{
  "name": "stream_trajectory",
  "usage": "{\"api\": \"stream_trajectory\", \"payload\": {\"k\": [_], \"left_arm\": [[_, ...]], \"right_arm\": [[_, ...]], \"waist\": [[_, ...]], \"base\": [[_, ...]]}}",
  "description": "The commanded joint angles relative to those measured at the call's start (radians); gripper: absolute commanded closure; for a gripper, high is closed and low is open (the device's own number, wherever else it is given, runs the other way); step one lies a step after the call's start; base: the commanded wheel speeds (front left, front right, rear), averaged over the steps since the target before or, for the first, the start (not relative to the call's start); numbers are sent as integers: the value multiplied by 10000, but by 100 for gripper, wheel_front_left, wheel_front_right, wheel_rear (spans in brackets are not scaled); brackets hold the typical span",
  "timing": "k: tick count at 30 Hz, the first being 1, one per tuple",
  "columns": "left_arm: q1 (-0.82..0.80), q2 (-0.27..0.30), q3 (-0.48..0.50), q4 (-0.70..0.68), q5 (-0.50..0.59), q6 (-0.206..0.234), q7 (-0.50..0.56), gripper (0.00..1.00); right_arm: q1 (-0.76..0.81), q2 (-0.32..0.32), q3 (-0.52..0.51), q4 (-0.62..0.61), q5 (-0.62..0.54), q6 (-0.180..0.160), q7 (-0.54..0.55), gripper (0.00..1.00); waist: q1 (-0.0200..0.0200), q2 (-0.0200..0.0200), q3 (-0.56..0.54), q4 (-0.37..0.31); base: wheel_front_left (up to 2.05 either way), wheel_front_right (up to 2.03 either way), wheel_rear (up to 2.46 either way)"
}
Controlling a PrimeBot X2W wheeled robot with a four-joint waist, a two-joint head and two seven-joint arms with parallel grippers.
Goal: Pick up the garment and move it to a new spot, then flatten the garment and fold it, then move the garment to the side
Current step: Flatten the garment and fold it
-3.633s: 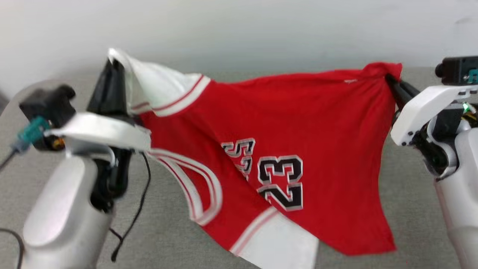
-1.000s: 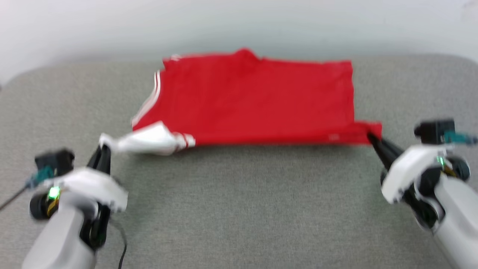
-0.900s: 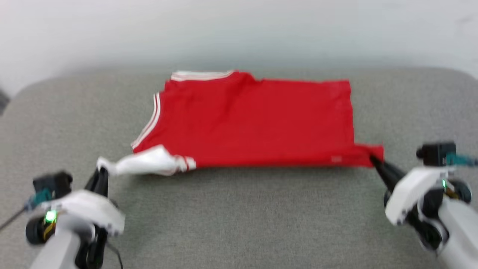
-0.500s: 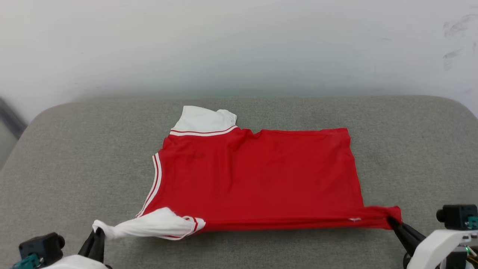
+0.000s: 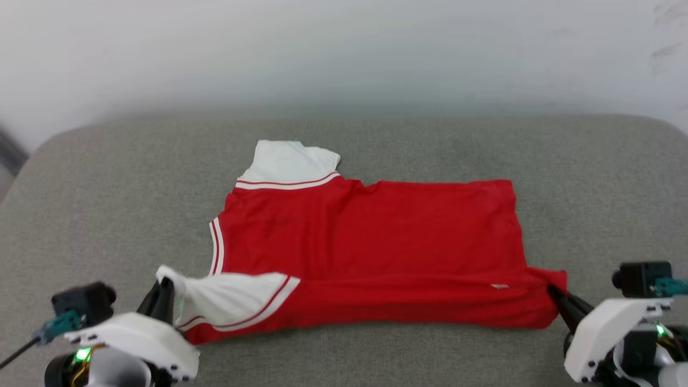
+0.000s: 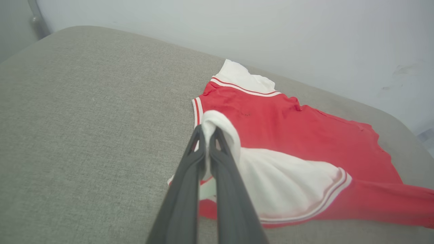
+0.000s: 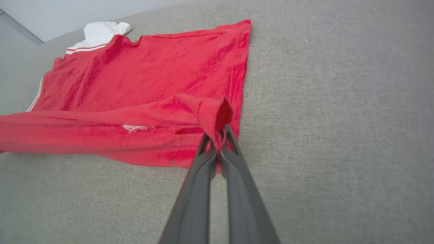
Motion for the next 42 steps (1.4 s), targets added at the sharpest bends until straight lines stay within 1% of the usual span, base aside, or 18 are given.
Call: {"api": "stream_trajectory", "payload": {"k": [1,7,12,14,15,16,17,18,19,22,24,27,29,32,34,38,39,42], "left_arm": [[-380,-122,-39,239,0,-156,-87,100],[-1999,-573,-218,1931,54,-897,-484,100],[-3067,-976,-408,3306,34,-1482,-798,100],[-3366,-1128,-553,3940,-38,-1736,-693,100],[-3512,-1211,-612,4225,-110,-1845,-632,100],[-3632,-1292,-704,4555,-171,-1959,-508,100],[-3762,-1374,-753,4798,-238,-2087,-457,56],[-3887,-1432,-763,5043,-283,-2183,-440,5],[-3973,-1472,-771,5298,-313,-2265,-448,0],[-4063,-1534,-738,5913,-407,-2436,-567,0],[-4044,-1505,-696,6203,-484,-2534,-592,0],[-3854,-1320,-620,6475,-589,-2595,-499,0],[-3708,-1198,-615,6459,-643,-2613,-321,0],[-3407,-839,-738,6243,-819,-2691,420,0],[-3173,-540,-854,5996,-927,-2727,1119,0],[-2593,114,-1074,5237,-1220,-2369,2737,0],[-2593,114,-1074,5237,-1220,-2369,2737,0],[-2216,562,-1133,4596,-1532,-2064,3869,0]], "right_arm": [[-267,32,67,124,-128,-3,36,100],[-1539,-2,482,882,-406,-3,-290,100],[-2404,-87,741,2023,-438,-3,-716,100],[-2645,-167,885,2530,-541,-3,-814,100],[-2762,-123,956,2747,-492,-3,-883,97],[-2847,-127,1053,3002,-507,-3,-970,71],[-2902,-154,1179,3202,-522,-3,-1062,51],[-2938,-138,1312,3374,-467,-5,-1179,0],[-2945,-130,1427,3527,-399,-3,-1307,0],[-2993,-251,1681,3778,-297,-11,-1976,0],[-2912,-298,1784,3781,-286,-8,-2626,0],[-2659,-215,1868,3688,-223,-3,-3516,0],[-2462,-164,1810,3547,-389,-3,-4142,0],[-2024,46,1614,3217,-600,-3,-4921,0],[-1733,159,1477,2923,-753,-3,-5148,0],[-1179,324,1288,2249,-1033,-3,-5130,0],[-1179,324,1288,2249,-1033,-3,-5130,0],[-945,390,1181,1690,-1092,-3,-4962,0]], "waist": [[1,-1,381,-43],[1,-1,1429,-17],[1,-1,2049,-2],[1,-1,2205,10],[1,-1,2263,2],[1,-1,2289,-3],[1,-1,2303,-11],[1,-1,2304,-27],[1,-1,2288,-51],[1,-1,2115,-124],[1,-1,1911,-165],[1,-1,1551,-252],[1,-1,1250,-297],[1,-1,788,-343],[1,-1,537,-372],[1,-1,275,-480],[1,-1,275,-480],[1,-1,345,-588]], "base": [[0,0,0],[0,0,0],[0,0,0],[0,0,0],[0,0,0],[0,0,0],[0,0,0],[0,0,0],[0,0,0],[0,0,0],[0,0,0],[0,0,0],[0,0,0],[0,0,0],[0,0,0],[0,0,0],[0,0,0],[0,0,0]]}}
